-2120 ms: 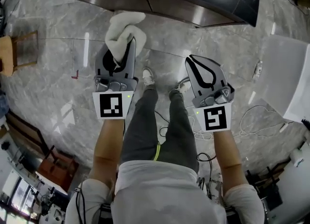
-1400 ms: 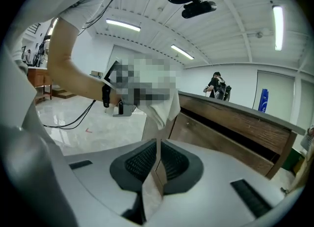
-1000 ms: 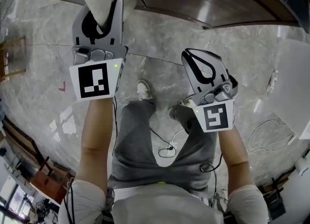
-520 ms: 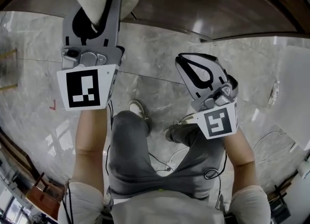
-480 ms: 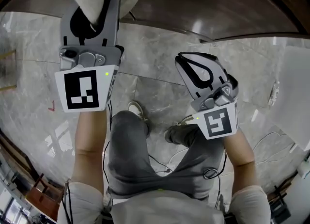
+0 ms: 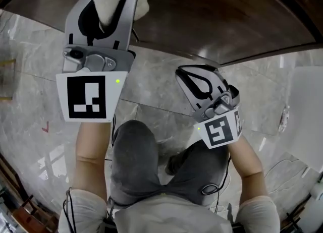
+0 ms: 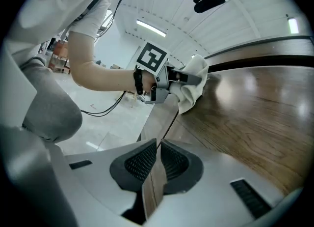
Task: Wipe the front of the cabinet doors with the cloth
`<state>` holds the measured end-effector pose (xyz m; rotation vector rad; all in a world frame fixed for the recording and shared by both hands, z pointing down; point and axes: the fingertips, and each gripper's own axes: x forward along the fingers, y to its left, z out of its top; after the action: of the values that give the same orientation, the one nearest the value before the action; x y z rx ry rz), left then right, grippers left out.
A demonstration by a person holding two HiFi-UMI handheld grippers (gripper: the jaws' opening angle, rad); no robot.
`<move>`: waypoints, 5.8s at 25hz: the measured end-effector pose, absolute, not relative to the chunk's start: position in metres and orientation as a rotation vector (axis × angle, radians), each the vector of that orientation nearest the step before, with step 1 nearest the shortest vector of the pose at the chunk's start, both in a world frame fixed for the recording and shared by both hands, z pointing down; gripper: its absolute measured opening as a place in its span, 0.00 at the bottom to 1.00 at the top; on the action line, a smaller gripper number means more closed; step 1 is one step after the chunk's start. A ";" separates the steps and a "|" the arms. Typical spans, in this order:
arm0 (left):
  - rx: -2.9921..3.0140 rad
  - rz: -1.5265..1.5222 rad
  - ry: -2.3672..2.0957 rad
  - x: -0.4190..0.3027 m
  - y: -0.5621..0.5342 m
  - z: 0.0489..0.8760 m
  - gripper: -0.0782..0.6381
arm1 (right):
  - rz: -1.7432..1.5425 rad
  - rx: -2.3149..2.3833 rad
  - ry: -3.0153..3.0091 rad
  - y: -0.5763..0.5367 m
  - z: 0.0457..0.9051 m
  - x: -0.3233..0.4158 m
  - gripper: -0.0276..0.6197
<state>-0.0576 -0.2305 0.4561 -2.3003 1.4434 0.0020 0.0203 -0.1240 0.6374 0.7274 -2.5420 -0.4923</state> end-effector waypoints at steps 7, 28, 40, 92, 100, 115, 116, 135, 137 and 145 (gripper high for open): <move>-2.259 0.009 1.383 -0.033 -0.222 0.469 0.26 | -0.566 0.746 -2.543 -0.128 0.656 0.034 0.12; -2.333 -0.038 1.191 0.061 -0.195 0.471 0.26 | -0.580 0.847 -2.530 -0.106 0.663 0.071 0.12; -2.348 -0.027 1.055 0.132 -0.175 0.480 0.26 | -0.569 0.866 -2.490 -0.096 0.677 0.096 0.12; -1.948 -0.424 1.412 -0.125 -0.203 0.569 0.26 | -0.577 0.768 -2.377 -0.099 0.711 0.041 0.12; -2.000 -0.377 1.335 -0.100 -0.218 0.585 0.26 | -0.562 0.781 -2.341 -0.105 0.715 0.032 0.12; -2.023 -0.378 1.290 -0.044 -0.220 0.591 0.26 | -0.547 0.819 -2.375 -0.108 0.721 0.063 0.12; -2.025 -0.380 1.291 -0.041 -0.219 0.592 0.26 | -0.545 0.823 -2.378 -0.107 0.721 0.065 0.12; -2.036 -0.382 1.197 0.031 -0.206 0.589 0.26 | -0.534 0.903 -2.403 -0.102 0.717 0.108 0.12; -2.036 -0.383 1.178 0.040 -0.204 0.590 0.26 | -0.531 0.908 -2.403 -0.102 0.718 0.111 0.12; -2.050 -0.376 1.086 0.082 -0.194 0.590 0.26 | -0.533 0.929 -2.407 -0.100 0.720 0.127 0.12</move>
<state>0.0820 -0.1936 0.5897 -2.0497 1.0859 -0.3764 0.1272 -0.0996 0.7198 0.9295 -2.4074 -0.5332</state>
